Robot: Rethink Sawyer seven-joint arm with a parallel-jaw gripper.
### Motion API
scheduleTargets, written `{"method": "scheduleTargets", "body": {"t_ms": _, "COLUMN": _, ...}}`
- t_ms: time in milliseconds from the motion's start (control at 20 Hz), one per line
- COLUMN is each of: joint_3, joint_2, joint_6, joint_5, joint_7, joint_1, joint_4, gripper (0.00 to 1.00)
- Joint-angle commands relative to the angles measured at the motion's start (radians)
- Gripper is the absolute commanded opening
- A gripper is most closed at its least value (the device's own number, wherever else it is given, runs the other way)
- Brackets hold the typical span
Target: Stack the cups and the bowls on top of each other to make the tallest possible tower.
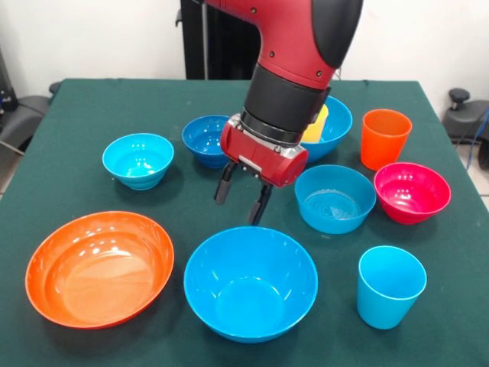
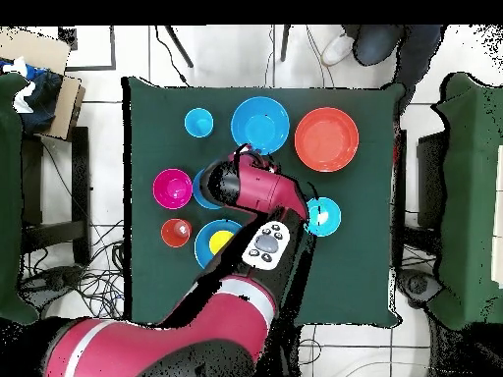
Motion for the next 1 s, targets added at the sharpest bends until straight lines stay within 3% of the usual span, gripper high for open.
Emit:
{"method": "scheduleTargets", "body": {"t_ms": 50, "joint_3": 0.081, "joint_2": 0.045, "joint_6": -0.035, "joint_5": 0.035, "joint_7": 0.159, "joint_1": 0.020, "joint_4": -0.068, "gripper": 1.00}}
{"method": "scheduleTargets", "body": {"t_ms": 1000, "joint_3": 0.089, "joint_2": 0.103, "joint_6": -0.103, "joint_5": 0.066, "joint_7": 0.153, "joint_1": 0.013, "joint_4": -0.108, "gripper": 1.00}}
